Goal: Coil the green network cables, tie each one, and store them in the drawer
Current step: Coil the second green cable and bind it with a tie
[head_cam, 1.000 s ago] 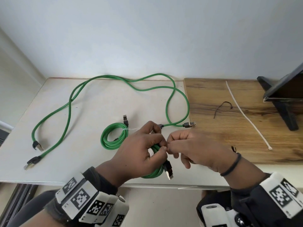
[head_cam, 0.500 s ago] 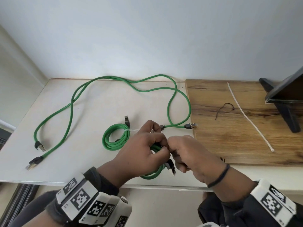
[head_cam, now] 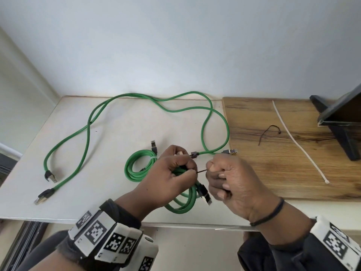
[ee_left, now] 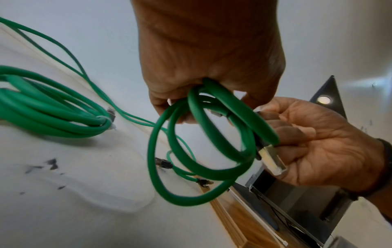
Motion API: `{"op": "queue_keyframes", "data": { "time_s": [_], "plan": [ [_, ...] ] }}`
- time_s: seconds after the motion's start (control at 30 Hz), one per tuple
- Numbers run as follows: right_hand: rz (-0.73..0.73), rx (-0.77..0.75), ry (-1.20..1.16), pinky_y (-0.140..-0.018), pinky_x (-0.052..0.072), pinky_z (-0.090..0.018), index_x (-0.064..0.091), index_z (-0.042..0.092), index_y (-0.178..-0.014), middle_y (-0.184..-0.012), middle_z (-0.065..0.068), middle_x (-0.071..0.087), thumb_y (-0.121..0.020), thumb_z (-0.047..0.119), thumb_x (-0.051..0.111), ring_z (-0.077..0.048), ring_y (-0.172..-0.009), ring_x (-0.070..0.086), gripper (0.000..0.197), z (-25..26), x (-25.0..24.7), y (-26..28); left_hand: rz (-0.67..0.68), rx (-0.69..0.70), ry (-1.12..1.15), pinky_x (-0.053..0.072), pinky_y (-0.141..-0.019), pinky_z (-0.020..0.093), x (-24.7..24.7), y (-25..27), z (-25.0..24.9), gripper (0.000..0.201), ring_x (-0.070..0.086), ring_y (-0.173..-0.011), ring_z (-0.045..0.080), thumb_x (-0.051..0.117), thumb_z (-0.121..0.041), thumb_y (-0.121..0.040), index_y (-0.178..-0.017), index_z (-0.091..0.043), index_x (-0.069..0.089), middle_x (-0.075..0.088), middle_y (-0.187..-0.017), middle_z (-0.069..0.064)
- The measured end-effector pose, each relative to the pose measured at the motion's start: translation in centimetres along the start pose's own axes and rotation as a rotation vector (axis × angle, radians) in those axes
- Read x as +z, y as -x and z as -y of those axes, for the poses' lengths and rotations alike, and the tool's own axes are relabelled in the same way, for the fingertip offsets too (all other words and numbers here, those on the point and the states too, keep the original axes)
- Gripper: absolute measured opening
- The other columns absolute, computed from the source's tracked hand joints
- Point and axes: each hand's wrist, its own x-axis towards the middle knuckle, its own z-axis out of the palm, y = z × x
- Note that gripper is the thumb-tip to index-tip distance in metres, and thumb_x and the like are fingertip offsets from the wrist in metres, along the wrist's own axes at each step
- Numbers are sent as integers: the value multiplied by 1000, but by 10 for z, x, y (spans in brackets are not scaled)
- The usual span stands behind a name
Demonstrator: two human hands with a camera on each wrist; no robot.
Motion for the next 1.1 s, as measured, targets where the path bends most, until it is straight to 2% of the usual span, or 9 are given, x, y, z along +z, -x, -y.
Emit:
{"op": "queue_keyframes", "data": {
  "time_s": [0.13, 0.27, 0.37, 0.43, 0.5, 0.57, 0.83, 0.97, 1.1],
  "plan": [
    [-89, -181, -76, -33, 17, -12, 29, 18, -45, -38, 5, 25, -63, 10, 43, -10, -32, 20, 24, 40, -31, -2, -122, -36, 107, 42, -68, 17, -7, -2, 13, 11, 53, -71, 7, 53, -32, -62, -54, -26, 57, 54, -74, -5],
    [-174, -221, 476, -43, 31, -25, 54, 18, -57, -52, 1, 50, -89, 19, 49, -16, -44, 39, 32, 25, -44, -12, -110, -70, 81, 41, -67, 14, -4, -4, 16, 10, 52, -70, 4, 56, -25, -64, -55, -21, 58, 53, -77, -4],
    [-31, -286, 848, -53, 39, -22, 65, 33, -96, -87, 11, 59, -89, 33, 57, -13, -59, 48, 11, 5, -36, -11, -92, -43, 18, 40, -68, 12, 0, -4, 13, 11, 52, -72, 3, 56, -17, -68, -57, -17, 60, 51, -79, -4],
    [59, -333, 1114, -66, 45, -20, 57, 45, -114, -104, 20, 53, -87, 44, 56, -5, -77, 54, 27, -3, -33, -10, -61, -13, -23, 42, -68, 15, 3, -3, 10, 11, 53, -73, 6, 56, -26, -67, -59, -20, 61, 50, -80, -4],
    [51, -421, 1281, -73, 45, -22, 58, 42, -113, -105, 22, 54, -87, 47, 55, 1, -84, 52, 26, -7, -26, -6, -25, 14, -57, 43, -67, 19, 7, -1, 9, 11, 52, -71, 8, 55, -33, -66, -59, -26, 60, 49, -80, -5],
    [3, -472, 1356, -67, 41, -24, 63, 35, -99, -95, 15, 60, -89, 43, 54, -1, -74, 49, 16, -9, -18, -3, -3, 41, -94, 41, -64, 18, 8, 1, 7, 10, 51, -68, 6, 55, -35, -67, -60, -29, 59, 47, -80, -8],
    [81, -133, 1312, -54, 39, -30, 57, 13, -71, -62, 2, 54, -85, 30, 45, -14, -58, 48, 24, -12, -9, -6, 147, 197, -344, 43, -61, 26, 9, 8, 2, 9, 51, -65, 13, 53, -31, -71, -67, -26, 59, 46, -82, -9],
    [223, 200, 890, -44, 24, -24, 45, 16, -55, -51, 0, 36, -80, 23, 48, -14, -43, 27, 26, -15, -12, -14, 186, 213, -368, 38, -63, 22, 8, 9, 2, 11, 46, -66, 7, 52, -31, -68, -67, -24, 59, 46, -83, -8],
    [270, 275, 671, -38, 19, -19, 45, 17, -53, -48, 1, 31, -83, 14, 48, -12, -42, 22, 30, -11, -18, -13, 178, 207, -328, 42, -62, 26, 7, 7, 1, 6, 48, -66, 13, 52, -30, -69, -69, -26, 57, 45, -85, -8]
  ]
}}
